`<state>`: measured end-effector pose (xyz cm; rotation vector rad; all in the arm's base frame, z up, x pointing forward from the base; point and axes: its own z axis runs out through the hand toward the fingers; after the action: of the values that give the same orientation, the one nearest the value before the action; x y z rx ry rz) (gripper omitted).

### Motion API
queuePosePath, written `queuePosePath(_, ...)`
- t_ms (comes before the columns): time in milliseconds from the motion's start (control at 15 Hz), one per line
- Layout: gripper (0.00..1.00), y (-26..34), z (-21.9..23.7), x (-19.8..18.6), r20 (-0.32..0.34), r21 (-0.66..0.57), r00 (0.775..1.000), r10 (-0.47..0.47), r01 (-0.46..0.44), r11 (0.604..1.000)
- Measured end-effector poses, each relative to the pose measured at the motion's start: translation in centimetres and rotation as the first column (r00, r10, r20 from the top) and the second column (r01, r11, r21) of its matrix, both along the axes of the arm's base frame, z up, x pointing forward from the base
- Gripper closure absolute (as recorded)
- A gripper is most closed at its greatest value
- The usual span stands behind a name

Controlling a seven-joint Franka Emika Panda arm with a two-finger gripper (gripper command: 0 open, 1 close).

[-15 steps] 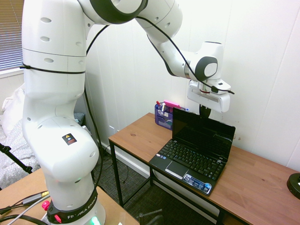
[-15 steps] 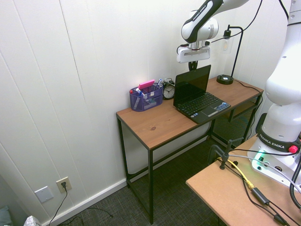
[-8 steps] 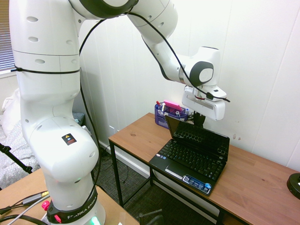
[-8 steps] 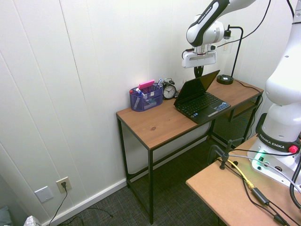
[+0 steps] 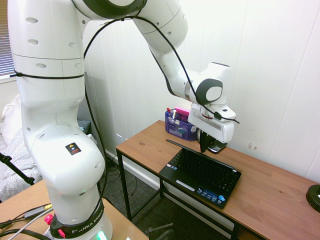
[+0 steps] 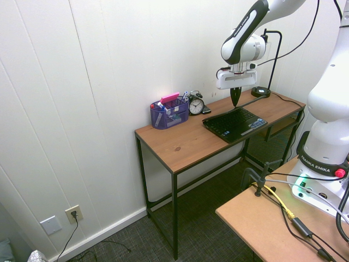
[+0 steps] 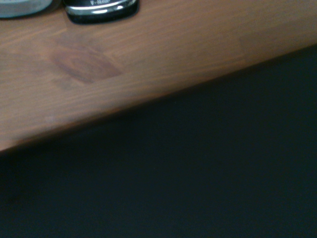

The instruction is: Close the laptop lid

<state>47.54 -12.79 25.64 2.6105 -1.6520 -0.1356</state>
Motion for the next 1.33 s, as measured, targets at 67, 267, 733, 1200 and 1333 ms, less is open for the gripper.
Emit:
queuePosePath(67, 1.0, 0.0, -0.5, -0.3, -0.003, 0.003, 1.0, 0.0, 0.0, 1.0)
queuePosePath(267, 1.0, 0.1, -2.1, -0.9, -0.023, 0.014, 1.0, -0.001, 0.001, 1.0)
queuePosePath(733, 1.0, -0.3, -4.9, -1.6, -0.063, 0.044, 0.998, 0.006, -0.004, 0.999)
queuePosePath(1200, 1.0, -0.7, -6.5, -2.1, -0.087, 0.056, 0.996, 0.003, 0.002, 0.998)
queuePosePath(1333, 1.0, -0.8, -6.5, -2.0, -0.085, 0.055, 0.996, 0.002, 0.003, 0.998)
